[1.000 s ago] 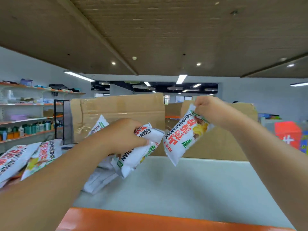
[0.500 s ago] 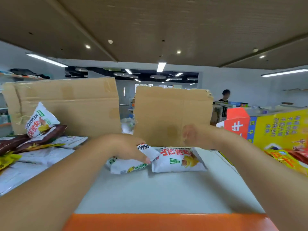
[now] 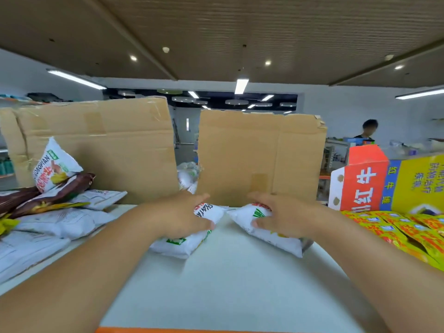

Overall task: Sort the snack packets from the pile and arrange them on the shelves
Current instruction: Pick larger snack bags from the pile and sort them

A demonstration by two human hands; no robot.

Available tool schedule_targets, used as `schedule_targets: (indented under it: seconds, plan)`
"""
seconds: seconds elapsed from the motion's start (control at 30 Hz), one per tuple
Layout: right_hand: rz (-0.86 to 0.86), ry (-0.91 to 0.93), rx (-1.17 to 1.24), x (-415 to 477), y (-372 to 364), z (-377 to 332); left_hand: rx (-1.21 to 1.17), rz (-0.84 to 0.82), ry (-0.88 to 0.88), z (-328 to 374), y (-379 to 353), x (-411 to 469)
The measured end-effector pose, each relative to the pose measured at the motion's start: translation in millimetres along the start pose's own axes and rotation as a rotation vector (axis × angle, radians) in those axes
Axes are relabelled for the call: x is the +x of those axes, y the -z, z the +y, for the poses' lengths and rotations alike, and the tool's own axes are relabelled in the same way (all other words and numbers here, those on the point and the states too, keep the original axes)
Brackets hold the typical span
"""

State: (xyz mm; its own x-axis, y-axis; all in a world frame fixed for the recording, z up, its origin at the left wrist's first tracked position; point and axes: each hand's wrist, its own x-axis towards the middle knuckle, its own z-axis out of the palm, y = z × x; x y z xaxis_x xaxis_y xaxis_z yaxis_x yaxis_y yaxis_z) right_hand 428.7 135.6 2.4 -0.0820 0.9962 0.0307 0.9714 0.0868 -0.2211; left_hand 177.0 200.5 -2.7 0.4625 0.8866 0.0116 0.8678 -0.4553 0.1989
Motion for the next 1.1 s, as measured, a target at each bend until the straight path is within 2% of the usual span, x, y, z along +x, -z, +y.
schedule_targets:
  seconds: [0.13,0.27,0.33,0.4,0.5,0.6,0.7,0.9,1.1]
  plan:
    - [-0.023,0.079,-0.06,5,-8,3,-0.033,0.039,-0.114,11,-1,-10]
    - [-0.137,0.067,-0.126,6,-13,-1,0.086,-0.149,-0.137,18,-7,-11]
    - [-0.167,0.052,-0.131,7,-13,-2,0.141,-0.182,-0.129,21,-10,-10]
    - [-0.167,0.036,-0.124,9,-12,-2,0.134,-0.175,-0.13,22,-8,-11]
    - [-0.13,0.01,-0.12,8,-12,2,0.0,-0.129,-0.136,10,-3,-13]
    - [-0.099,0.0,-0.077,4,-9,8,-0.041,-0.037,-0.033,-5,6,-14]
    - [-0.076,-0.022,-0.005,-1,-4,15,-0.041,-0.037,0.041,-9,13,-15]
    - [-0.096,-0.048,0.04,-6,3,16,0.019,-0.081,-0.059,-13,20,-18]
    - [-0.063,-0.095,-0.001,-9,5,14,-0.012,-0.091,-0.043,-19,21,-18]
